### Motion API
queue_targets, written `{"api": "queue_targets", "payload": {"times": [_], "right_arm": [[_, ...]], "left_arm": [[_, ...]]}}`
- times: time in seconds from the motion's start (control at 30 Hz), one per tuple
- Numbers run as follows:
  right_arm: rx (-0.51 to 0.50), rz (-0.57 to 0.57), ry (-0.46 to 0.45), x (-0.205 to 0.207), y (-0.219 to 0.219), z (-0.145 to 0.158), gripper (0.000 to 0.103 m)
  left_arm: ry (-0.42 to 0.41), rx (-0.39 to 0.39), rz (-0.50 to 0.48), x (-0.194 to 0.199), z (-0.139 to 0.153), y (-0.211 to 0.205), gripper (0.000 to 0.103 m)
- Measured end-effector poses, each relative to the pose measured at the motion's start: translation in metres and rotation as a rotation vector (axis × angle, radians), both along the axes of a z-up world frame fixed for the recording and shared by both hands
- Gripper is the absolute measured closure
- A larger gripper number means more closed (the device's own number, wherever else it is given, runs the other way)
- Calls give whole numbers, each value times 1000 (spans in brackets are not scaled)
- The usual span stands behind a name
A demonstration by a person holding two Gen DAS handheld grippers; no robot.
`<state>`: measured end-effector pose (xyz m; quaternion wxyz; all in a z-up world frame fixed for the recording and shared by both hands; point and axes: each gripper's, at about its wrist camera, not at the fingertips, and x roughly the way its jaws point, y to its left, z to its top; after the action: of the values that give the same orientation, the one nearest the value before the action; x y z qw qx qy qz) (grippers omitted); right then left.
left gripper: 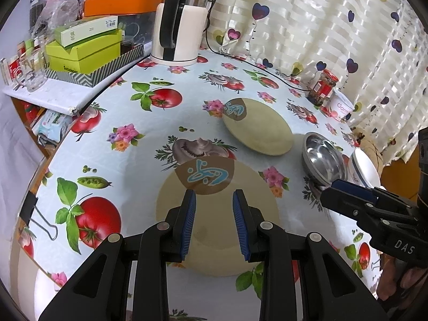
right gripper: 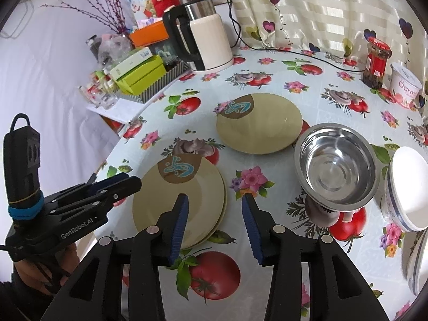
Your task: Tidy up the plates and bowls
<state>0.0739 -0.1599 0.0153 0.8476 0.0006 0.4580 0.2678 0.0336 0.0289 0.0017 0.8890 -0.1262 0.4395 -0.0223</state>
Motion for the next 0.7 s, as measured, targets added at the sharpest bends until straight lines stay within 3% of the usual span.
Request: {"api": "queue_targets", "payload": {"times": [0.7], "right_arm": [[3, -9, 3, 22, -10, 2, 59]], "left_arm": [[4, -17, -24, 25, 2, -13, 74]]}}
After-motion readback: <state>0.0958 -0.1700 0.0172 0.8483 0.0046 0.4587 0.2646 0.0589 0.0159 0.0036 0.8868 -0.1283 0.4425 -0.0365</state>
